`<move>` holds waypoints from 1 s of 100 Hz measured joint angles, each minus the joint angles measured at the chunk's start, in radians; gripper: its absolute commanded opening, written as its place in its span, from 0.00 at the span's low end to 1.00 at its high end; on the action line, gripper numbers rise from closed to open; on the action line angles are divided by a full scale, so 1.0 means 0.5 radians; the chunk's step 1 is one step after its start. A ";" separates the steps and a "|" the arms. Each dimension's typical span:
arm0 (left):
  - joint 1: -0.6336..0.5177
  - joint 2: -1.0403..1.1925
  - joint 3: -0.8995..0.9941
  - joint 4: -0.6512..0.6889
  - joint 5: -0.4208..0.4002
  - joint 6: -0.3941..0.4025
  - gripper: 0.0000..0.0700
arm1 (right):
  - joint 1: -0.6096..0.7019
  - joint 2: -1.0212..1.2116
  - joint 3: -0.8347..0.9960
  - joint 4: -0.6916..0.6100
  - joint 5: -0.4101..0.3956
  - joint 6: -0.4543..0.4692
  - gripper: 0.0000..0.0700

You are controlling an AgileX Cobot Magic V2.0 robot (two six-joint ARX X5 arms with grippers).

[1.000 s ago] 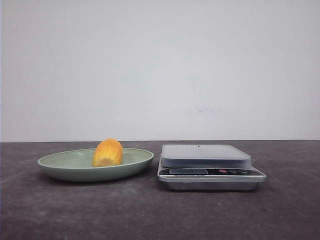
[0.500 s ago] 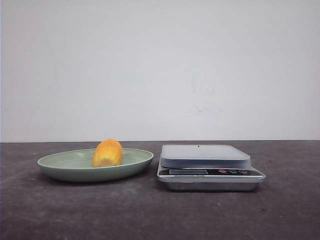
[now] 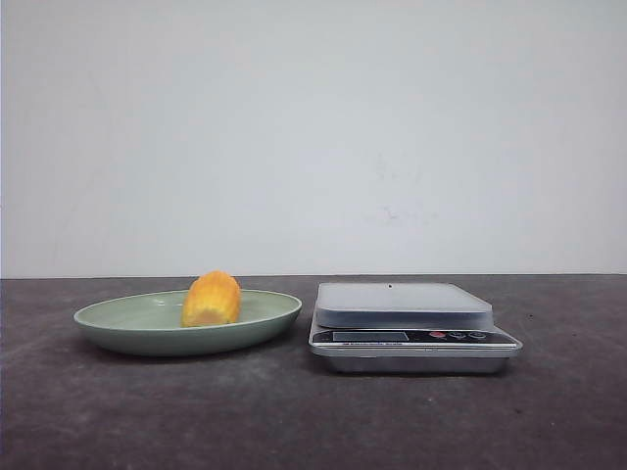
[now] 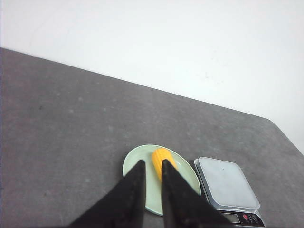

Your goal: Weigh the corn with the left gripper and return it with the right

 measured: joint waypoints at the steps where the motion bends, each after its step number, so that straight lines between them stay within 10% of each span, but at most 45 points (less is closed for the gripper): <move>1: 0.000 0.000 -0.001 0.002 0.000 0.002 0.02 | 0.000 0.000 -0.009 0.016 -0.001 0.000 0.02; 85: 0.020 0.000 -0.005 0.044 -0.002 0.021 0.02 | 0.000 0.000 -0.060 0.140 0.001 0.000 0.02; 100: 0.289 -0.028 -0.132 0.236 -0.002 0.223 0.02 | 0.000 0.000 -0.060 0.140 0.001 0.000 0.02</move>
